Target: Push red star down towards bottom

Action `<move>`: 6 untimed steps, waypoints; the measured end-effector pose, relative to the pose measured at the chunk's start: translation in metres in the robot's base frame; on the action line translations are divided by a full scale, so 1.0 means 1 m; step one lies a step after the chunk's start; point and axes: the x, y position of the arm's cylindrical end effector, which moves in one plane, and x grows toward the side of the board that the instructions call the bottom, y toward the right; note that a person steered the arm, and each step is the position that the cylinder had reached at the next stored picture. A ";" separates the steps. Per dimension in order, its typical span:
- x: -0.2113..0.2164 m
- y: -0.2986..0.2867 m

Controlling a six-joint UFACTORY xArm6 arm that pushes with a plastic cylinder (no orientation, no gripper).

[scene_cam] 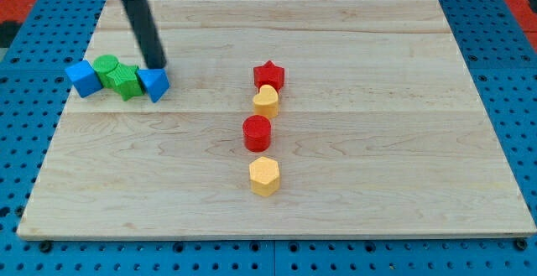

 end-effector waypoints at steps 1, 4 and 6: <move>0.001 0.042; 0.044 0.109; -0.031 0.086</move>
